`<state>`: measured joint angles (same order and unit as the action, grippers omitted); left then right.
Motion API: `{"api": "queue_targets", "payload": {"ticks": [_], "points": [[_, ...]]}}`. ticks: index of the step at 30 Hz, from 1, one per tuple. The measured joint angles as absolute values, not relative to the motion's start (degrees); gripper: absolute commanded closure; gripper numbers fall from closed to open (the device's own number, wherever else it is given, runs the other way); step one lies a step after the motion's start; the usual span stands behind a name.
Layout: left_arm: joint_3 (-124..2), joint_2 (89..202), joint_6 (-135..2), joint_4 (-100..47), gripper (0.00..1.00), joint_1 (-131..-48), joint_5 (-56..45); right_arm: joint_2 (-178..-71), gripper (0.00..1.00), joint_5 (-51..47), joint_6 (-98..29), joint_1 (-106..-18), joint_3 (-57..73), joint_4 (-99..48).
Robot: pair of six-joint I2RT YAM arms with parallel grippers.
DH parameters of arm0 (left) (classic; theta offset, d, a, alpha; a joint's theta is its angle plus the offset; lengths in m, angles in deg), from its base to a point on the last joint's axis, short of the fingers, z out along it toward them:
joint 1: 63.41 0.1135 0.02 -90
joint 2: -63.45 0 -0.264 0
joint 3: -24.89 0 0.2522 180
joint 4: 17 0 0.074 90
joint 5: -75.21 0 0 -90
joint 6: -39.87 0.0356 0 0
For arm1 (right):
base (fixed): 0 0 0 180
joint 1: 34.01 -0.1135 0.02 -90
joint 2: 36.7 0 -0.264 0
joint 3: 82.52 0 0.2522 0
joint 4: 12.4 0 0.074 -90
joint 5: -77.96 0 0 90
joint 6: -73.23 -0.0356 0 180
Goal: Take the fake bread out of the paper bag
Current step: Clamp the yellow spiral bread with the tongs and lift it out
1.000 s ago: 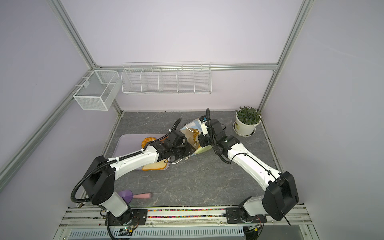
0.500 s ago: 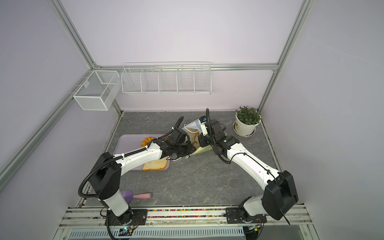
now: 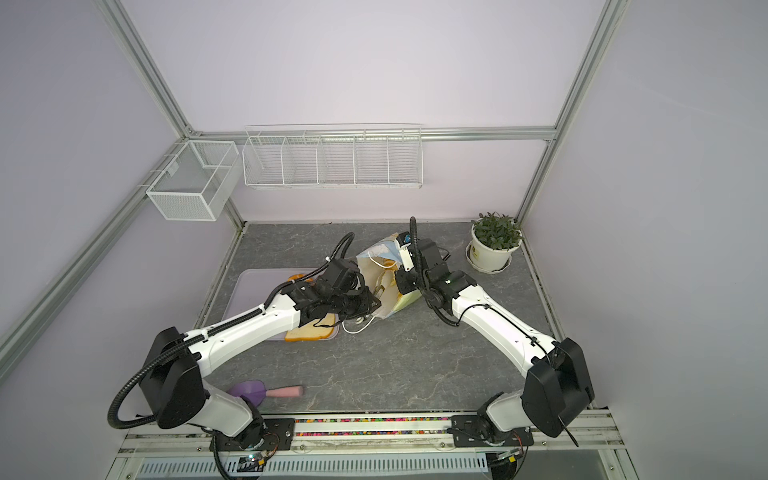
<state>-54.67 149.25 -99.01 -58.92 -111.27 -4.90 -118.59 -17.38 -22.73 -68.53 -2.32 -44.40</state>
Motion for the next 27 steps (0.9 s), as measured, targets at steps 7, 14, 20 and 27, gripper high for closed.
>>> {"api": "queue_targets", "payload": {"ticks": [7,14,20,27], "points": [[-51.31,142.67,-96.96,-63.38,1.00,-111.70,-4.90,-119.53,0.93,-18.08,-22.73,-68.59,-1.21,-44.36],[-51.44,137.80,-93.20,-69.37,1.00,-111.70,-4.87,-120.10,0.93,-18.85,-22.32,-68.59,-0.18,-44.77],[-52.99,134.58,-89.37,-75.69,1.00,-111.70,-4.74,-120.58,0.93,-20.05,-22.05,-68.53,1.13,-45.56],[-52.93,128.18,-86.86,-78.11,1.00,-111.68,-5.05,-121.61,0.93,-20.38,-21.83,-68.09,3.05,-46.19]]}}
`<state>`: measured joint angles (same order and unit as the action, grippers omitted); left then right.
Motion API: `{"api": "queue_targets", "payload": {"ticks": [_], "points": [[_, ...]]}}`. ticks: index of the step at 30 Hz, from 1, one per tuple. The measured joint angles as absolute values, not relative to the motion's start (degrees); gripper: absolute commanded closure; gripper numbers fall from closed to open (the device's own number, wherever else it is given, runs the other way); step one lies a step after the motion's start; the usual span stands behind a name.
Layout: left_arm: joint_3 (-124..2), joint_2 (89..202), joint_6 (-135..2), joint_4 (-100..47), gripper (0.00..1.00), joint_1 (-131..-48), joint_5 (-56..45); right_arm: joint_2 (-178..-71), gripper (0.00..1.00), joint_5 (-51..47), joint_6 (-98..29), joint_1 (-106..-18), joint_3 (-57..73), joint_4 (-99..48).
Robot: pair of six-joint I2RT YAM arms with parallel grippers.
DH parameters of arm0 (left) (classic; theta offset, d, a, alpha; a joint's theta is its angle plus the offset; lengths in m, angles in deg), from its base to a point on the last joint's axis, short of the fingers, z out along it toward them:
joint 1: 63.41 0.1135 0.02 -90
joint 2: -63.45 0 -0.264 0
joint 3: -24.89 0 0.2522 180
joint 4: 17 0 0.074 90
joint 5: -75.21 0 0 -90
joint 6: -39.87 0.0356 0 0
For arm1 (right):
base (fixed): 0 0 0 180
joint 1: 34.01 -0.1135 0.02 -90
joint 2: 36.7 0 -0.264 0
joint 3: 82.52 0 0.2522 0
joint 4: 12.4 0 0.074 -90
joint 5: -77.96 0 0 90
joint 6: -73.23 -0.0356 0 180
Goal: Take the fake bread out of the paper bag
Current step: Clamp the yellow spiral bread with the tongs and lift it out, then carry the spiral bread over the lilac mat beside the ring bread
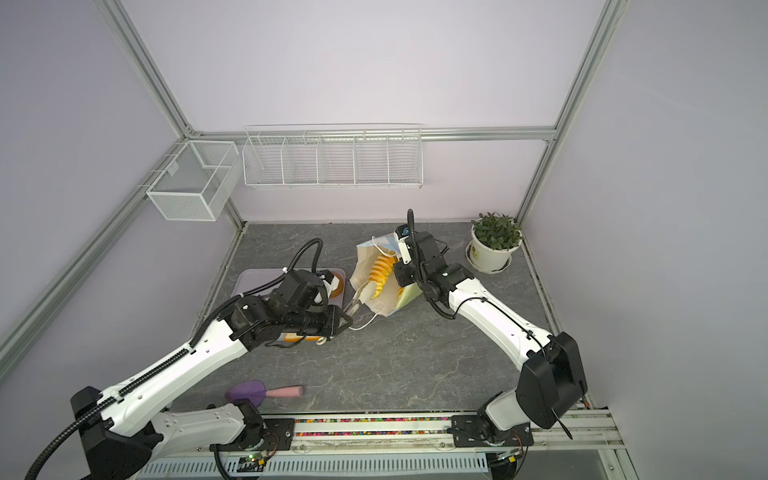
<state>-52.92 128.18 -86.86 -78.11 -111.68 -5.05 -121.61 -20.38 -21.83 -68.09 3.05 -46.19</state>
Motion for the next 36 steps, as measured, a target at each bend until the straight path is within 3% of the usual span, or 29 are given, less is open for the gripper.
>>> {"api": "queue_targets", "payload": {"ticks": [22,27,36], "points": [[-55.18,111.09,-80.48,-90.37,1.00,-110.96,-16.04,-122.09,0.93,-20.11,-21.81,-66.54,4.34,-47.16],[-55.83,111.44,-81.33,-95.58,1.00,-104.69,-19.34,-122.09,0.93,-19.94,-21.66,-66.02,4.34,-47.13],[-54.85,118.10,-77.46,-97.43,1.00,-89.61,-16.65,-121.65,0.93,-19.68,-21.68,-65.86,4.08,-47.13]]}}
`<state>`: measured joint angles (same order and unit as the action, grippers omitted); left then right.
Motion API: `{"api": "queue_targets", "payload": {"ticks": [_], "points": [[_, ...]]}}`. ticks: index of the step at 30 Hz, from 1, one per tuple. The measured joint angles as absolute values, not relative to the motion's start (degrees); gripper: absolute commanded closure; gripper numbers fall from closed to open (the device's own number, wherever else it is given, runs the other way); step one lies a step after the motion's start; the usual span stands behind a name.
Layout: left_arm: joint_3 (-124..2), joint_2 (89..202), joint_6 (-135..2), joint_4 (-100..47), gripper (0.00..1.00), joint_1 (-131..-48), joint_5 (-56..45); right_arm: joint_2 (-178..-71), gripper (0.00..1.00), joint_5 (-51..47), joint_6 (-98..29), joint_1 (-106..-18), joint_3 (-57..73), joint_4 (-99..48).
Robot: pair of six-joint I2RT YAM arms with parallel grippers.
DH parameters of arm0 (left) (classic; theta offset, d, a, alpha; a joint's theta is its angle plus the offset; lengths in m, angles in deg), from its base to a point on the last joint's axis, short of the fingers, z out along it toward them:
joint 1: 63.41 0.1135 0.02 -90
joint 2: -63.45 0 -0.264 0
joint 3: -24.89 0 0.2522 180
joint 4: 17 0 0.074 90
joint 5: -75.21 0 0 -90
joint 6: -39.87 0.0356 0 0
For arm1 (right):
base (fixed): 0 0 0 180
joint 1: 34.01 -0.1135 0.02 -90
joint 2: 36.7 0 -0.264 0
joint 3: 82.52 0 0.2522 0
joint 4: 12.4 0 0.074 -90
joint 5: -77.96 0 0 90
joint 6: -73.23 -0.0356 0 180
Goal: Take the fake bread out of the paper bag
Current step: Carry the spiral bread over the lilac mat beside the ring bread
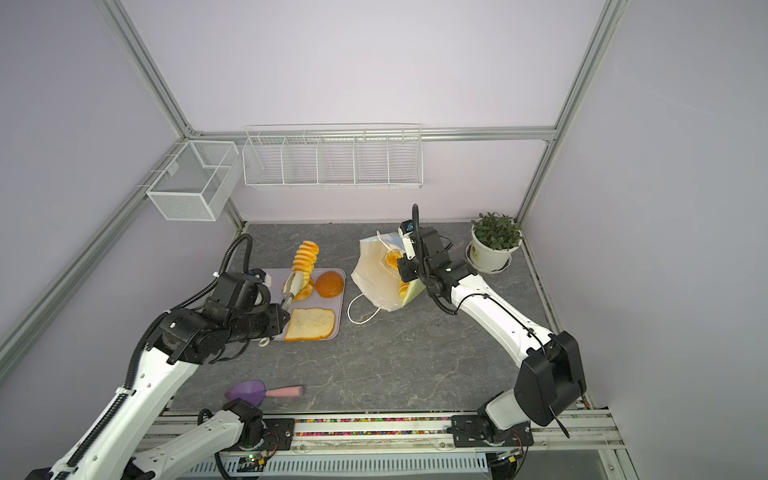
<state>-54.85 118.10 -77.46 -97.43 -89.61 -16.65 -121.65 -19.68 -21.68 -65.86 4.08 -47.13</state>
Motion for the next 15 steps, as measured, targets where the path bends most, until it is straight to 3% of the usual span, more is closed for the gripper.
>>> {"api": "queue_targets", "payload": {"ticks": [8,15], "points": [[-54.21,126.58,-70.53,-92.21,1.00,-75.66,-14.34,-120.82,0.93,-19.15,-21.68,-65.12,3.56,-47.35],[-54.21,135.19,-66.86,-91.03,1.00,-69.59,-16.59,-120.82,0.93,-17.86,-21.68,-65.12,3.32,-47.42]]}}
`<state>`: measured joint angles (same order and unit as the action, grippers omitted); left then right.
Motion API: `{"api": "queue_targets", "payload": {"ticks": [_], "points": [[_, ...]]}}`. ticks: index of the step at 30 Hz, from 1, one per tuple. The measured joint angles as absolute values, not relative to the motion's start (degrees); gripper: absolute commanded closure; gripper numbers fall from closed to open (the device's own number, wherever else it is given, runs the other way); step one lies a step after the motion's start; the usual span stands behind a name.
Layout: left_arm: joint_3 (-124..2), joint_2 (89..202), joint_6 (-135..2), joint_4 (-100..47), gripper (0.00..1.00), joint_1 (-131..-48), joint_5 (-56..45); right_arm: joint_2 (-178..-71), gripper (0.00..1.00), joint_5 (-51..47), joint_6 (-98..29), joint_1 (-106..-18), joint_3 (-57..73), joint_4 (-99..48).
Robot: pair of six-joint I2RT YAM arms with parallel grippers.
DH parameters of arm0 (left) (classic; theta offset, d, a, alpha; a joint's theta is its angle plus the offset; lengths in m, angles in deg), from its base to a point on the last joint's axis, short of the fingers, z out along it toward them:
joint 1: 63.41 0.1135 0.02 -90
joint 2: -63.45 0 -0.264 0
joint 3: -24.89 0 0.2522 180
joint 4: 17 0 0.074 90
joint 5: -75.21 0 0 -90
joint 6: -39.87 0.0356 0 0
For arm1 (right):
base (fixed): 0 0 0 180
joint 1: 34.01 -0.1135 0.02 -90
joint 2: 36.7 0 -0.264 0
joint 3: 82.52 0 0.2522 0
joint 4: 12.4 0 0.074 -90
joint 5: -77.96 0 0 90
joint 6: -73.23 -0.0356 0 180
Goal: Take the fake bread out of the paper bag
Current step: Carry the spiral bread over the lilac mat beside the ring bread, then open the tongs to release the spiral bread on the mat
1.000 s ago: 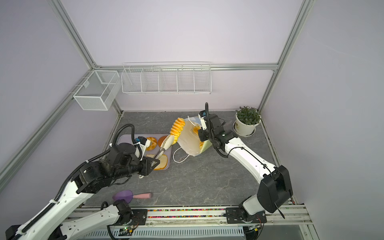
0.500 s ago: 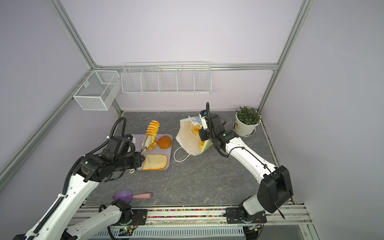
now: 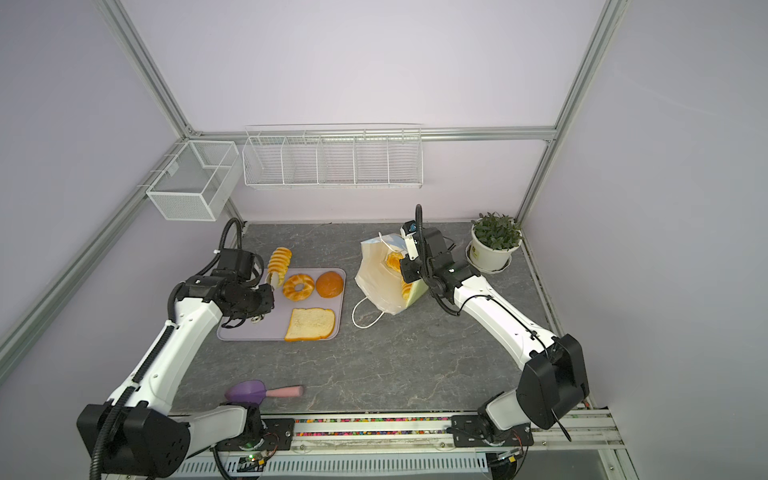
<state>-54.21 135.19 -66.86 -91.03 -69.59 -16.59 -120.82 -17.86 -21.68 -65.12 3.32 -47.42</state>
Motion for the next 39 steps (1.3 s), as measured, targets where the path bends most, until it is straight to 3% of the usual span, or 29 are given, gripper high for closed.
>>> {"api": "queue_targets", "payload": {"ticks": [9,19,30,39], "points": [[-54.24,139.30,-64.06,-91.05,1.00,-64.01,-17.24,-120.82,0.93,-16.27,-21.70,-65.10,3.29,-47.83],[-55.29,145.99,-62.62,-92.78,1.00,-63.73,-13.88,-120.82,0.93,-14.89,-21.70,-64.86,3.34,-48.16],[-59.72,147.30,-62.45,-97.02,0.70,-63.73,-13.20,-120.82,0.93,-14.17,-21.68,-64.18,5.00,-49.52],[-60.68,147.13,-61.81,-100.32,0.59,-63.73,-13.42,-120.82,0.93,-13.60,-21.68,-63.81,5.17,-49.91]]}}
